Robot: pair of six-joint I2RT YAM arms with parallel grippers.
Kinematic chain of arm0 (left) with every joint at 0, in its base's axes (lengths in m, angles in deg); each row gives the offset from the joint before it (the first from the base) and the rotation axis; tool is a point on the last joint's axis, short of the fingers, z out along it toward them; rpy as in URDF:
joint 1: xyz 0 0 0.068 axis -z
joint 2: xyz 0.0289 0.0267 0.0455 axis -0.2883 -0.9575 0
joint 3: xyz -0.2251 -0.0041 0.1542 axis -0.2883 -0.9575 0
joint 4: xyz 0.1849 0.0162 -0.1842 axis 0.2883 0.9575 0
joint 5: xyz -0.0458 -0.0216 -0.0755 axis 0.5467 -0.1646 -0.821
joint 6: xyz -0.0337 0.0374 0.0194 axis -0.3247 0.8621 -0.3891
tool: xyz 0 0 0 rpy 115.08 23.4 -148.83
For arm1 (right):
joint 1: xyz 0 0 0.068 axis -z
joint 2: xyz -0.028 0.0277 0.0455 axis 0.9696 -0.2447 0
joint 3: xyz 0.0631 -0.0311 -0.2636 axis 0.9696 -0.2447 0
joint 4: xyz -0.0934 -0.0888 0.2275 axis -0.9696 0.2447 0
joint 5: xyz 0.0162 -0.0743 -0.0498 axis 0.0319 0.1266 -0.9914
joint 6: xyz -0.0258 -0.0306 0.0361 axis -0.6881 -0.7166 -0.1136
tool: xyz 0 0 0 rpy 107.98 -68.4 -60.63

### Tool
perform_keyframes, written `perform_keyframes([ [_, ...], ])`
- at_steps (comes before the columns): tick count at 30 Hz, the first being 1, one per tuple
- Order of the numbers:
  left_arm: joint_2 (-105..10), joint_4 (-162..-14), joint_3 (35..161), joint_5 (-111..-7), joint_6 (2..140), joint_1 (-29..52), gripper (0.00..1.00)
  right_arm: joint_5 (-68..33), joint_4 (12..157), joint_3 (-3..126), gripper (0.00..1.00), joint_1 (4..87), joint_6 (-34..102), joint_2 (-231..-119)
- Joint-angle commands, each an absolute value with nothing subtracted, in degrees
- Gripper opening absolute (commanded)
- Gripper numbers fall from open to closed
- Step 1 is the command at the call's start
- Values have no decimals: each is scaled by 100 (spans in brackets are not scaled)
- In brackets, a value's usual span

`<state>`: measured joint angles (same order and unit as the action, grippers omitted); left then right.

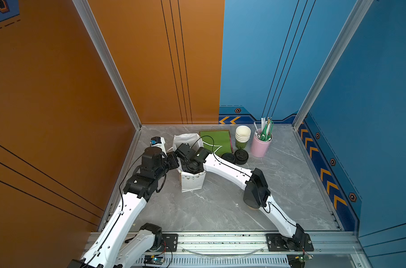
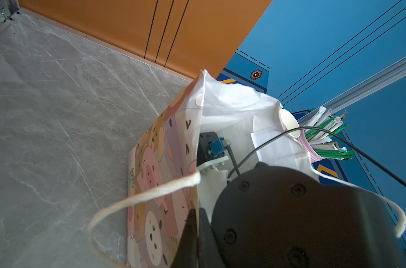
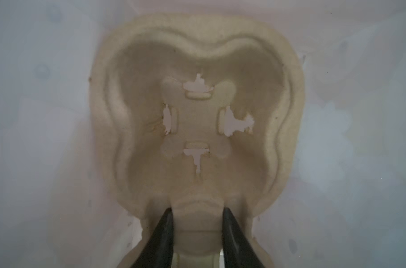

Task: Pack a coffee takeout order
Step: Place the cup tray in the takeout bag.

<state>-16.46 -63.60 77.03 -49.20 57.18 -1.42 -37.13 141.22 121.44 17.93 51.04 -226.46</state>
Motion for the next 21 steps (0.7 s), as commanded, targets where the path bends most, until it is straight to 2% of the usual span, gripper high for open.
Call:
perform_keyframes([
  [1,-1538,-6912,7835,-5346,5729,29,0,-3622,14623,12155,34,1599,5086,-23072],
  [10,-1611,-6906,8044,-5527,5580,114,0,-3749,14921,12316,35,1528,4955,-23329],
  [21,-1385,-6916,8143,-5325,6043,556,0,-4187,14922,12347,35,1443,4906,-22957],
])
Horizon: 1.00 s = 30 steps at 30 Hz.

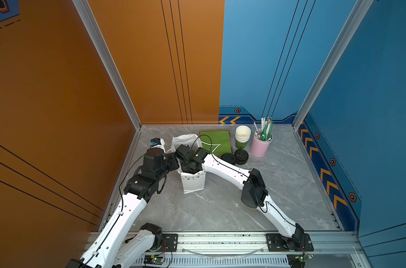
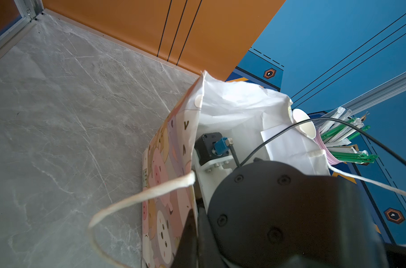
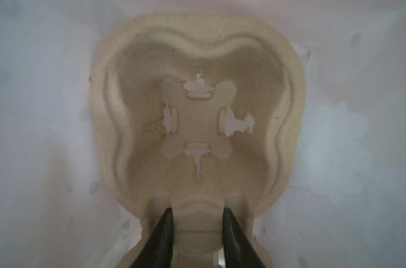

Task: Pack a coffee takeout order
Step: Place the cup tray in the takeout bag.

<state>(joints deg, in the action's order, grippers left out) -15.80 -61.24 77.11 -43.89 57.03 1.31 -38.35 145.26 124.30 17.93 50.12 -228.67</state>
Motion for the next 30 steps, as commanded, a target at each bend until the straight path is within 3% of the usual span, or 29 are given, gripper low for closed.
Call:
perform_keyframes([
  [1,-1354,-6917,8124,-5312,6120,620,0,-4296,14917,12340,35,1432,4882,-22913],
  [19,-158,-7281,6940,-4466,7112,1981,0,-5552,14063,12302,35,1087,4310,-22544],
  [30,42,-7641,6402,-3993,7169,2663,0,-5417,13766,11830,37,1125,4471,-22735],
])
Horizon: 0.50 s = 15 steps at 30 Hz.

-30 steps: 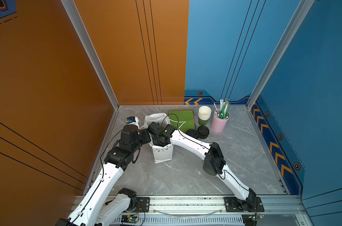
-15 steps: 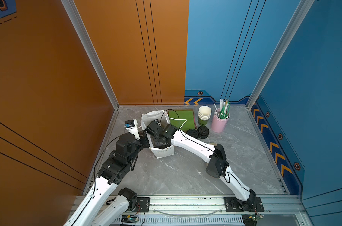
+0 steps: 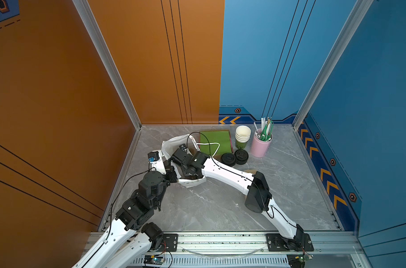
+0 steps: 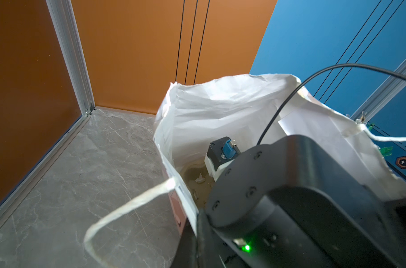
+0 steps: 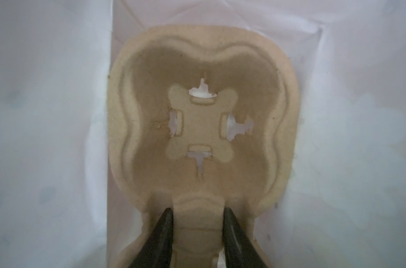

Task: Pack a coffee takeout order
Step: Place the cup tray in the takeout bag.

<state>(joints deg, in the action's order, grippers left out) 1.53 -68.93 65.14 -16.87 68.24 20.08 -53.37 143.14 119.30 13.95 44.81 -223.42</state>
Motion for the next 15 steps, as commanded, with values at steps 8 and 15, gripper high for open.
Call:
perform_keyframes([
  [8,-61,-7709,6333,-3898,7150,2780,0,-5030,13757,11787,39,1124,4466,-23065],
  [15,-101,-7730,6315,-3832,7116,2789,0,-4827,13761,11743,44,1146,4528,-23113],
])
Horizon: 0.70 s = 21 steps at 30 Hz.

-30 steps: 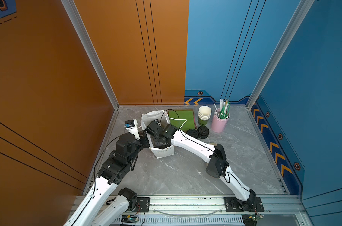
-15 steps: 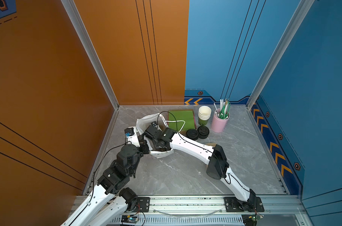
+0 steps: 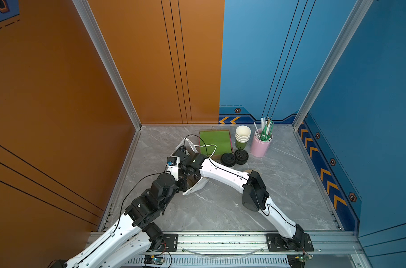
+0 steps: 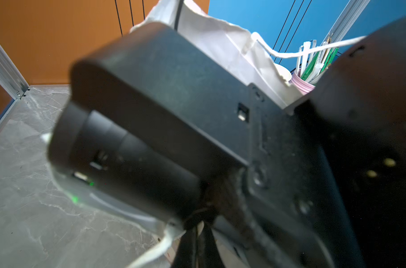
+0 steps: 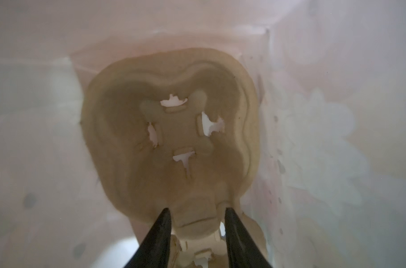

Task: Pack a coffee takeout order
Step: Place the cup tray in the takeout bag.

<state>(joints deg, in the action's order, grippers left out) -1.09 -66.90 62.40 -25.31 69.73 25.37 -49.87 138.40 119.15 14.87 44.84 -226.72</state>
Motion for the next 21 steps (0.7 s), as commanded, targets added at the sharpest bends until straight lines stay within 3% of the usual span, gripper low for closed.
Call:
perform_keyframes([
  [1,-93,-7730,6309,-3808,7116,2784,0,-4810,13756,11743,48,1165,4524,-23082],
  [4,-80,-7732,6317,-3702,7108,2780,0,-4692,13761,11742,58,1185,4524,-22908],
  [12,-31,-7444,6401,-3076,6850,2777,0,-4451,13760,11730,72,1177,4471,-22242],
  [21,-23,-6942,6619,-2913,6336,2658,0,-4214,13759,11731,83,1159,4596,-21794],
])
